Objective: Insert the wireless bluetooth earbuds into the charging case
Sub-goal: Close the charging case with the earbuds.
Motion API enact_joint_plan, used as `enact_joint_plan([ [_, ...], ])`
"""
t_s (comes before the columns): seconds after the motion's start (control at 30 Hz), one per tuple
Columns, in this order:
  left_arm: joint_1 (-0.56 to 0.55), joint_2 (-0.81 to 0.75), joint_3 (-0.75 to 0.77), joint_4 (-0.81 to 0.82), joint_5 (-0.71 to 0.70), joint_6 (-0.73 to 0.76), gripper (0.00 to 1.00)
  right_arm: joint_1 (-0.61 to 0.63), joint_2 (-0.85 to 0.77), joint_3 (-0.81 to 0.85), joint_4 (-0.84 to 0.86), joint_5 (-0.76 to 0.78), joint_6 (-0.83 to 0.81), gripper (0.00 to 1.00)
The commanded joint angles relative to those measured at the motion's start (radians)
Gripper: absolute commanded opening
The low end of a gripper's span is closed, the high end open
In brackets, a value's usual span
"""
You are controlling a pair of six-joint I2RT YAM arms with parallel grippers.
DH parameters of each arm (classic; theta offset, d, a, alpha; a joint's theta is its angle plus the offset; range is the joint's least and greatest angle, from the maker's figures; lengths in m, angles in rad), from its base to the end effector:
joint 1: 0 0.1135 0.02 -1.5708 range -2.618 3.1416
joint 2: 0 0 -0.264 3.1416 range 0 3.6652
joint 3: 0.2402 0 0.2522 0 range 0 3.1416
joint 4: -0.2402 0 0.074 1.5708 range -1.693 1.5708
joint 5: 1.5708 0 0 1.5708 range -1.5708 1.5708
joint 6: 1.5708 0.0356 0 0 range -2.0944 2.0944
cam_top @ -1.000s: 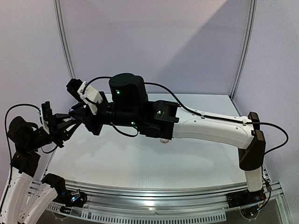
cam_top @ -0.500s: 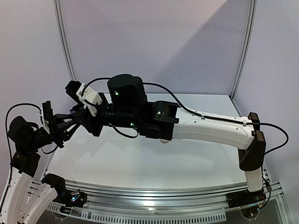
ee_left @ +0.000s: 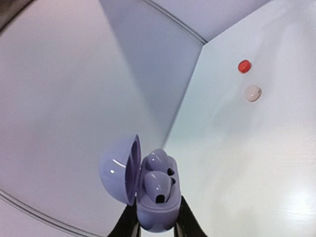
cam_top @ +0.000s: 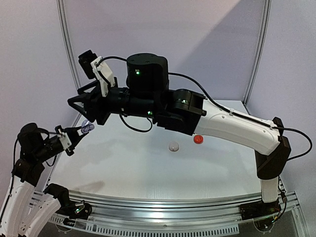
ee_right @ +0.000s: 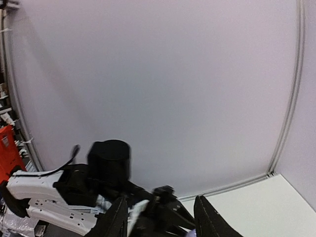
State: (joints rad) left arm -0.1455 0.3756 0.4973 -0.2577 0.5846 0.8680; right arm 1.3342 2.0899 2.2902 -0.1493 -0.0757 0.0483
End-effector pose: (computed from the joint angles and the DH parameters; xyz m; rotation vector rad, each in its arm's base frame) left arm 0.1090 -0.0358 0.2856 1.1646 1.2168 0.0438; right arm 0.1119 0.4755 0.4558 -1.0326 1.2697 1.1447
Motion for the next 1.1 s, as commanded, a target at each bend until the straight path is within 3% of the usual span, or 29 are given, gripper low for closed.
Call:
enact_joint_plan([
  [0.0,0.008,-0.131,-0.064,-0.04,0.033,0.615,0.0,-0.047,0.035,0.028,-0.164,0.199,0.174,0.46],
  [0.07,0.008,-0.169,-0.085,-0.042,0.069,0.733,0.0,-0.049,0.066,0.052,-0.19,0.217,0.187,0.45],
  [0.17,0.007,-0.184,-0.061,-0.124,0.123,0.789,0.0,-0.05,0.139,0.107,-0.203,0.186,0.233,0.43],
  [0.37,0.007,-0.177,-0.058,-0.168,0.119,0.892,0.0,-0.04,0.231,0.141,-0.21,0.133,0.283,0.21],
  [0.5,0.006,-0.15,-0.041,-0.14,0.079,0.866,0.0,-0.012,0.258,0.114,-0.25,0.087,0.257,0.07],
  [0.73,0.006,-0.101,-0.011,-0.093,-0.014,0.739,0.0,0.021,0.17,-0.05,-0.292,0.125,0.242,0.0],
  [0.87,0.006,-0.08,0.021,-0.079,-0.019,0.623,0.0,0.027,0.134,-0.081,-0.357,0.127,0.259,0.01],
  [0.97,0.006,-0.035,0.066,-0.096,-0.007,0.422,0.0,0.011,0.086,-0.125,-0.336,0.136,0.297,0.09],
  [1.0,0.007,0.006,0.082,-0.126,-0.006,0.336,0.0,-0.006,0.06,-0.167,-0.302,0.139,0.314,0.13],
  [1.07,0.006,0.132,0.12,-0.197,-0.012,0.192,0.0,-0.055,-0.015,-0.286,-0.23,0.153,0.396,0.31],
])
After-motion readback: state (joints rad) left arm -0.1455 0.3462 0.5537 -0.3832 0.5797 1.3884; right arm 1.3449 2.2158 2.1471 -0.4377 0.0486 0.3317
